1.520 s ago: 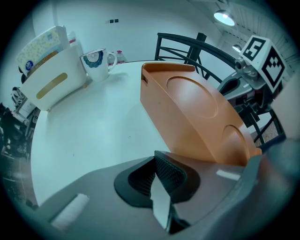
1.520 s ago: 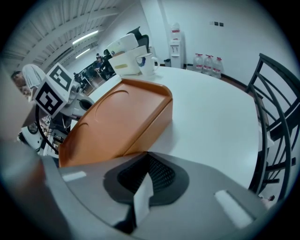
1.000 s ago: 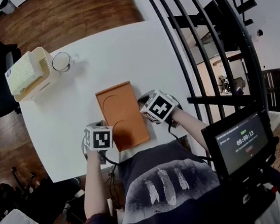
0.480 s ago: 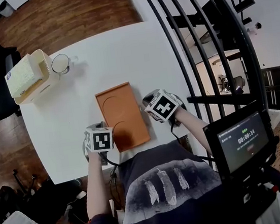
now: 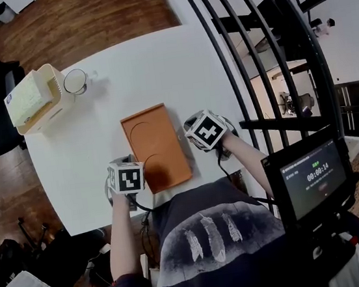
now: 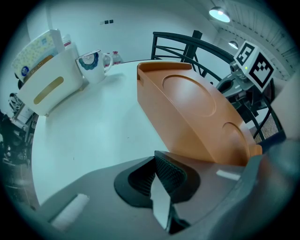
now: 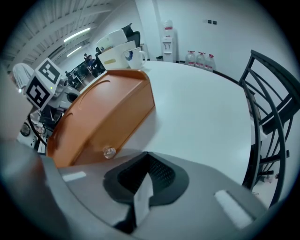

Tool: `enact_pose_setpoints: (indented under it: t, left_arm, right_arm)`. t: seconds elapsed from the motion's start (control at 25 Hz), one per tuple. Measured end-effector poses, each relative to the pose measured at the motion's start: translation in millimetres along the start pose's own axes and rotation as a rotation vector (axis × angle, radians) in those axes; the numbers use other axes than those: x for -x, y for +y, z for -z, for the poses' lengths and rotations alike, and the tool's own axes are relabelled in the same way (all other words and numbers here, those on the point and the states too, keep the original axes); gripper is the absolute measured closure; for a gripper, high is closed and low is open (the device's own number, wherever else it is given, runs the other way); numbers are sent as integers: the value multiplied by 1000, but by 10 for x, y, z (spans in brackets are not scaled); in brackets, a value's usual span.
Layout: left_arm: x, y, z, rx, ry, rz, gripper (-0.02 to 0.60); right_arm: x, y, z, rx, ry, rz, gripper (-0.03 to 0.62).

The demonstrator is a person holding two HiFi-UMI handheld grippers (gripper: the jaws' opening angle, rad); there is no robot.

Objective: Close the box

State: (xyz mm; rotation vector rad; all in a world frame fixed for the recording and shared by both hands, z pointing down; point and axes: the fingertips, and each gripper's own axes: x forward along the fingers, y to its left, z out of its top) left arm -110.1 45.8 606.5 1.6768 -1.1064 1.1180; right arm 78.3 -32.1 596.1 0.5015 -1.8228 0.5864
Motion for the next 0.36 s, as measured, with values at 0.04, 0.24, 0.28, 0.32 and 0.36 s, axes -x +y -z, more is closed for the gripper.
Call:
enact_pose_setpoints:
  t: [0.04,0.24,0.28,0.32,0.36]
  left_arm:
    - [1,-2,0,0,0,0,566]
    - [13,1,4,3,-6,-4,566]
    - [14,6,5,4,-5,-4,566]
    - [15,11,8,3,-4,-4,566]
    - [16,18,10,3,-2,-5,566]
  right_arm:
    - [-7,4,-2,5,1,-1,589]
    - [-37,20,5,12,6,-8,589]
    - [-44,19,9,6,8,-11,589]
    - [-51,18,10,3,9,-15,589]
    - [-59,18,10,-1,11,-18,589]
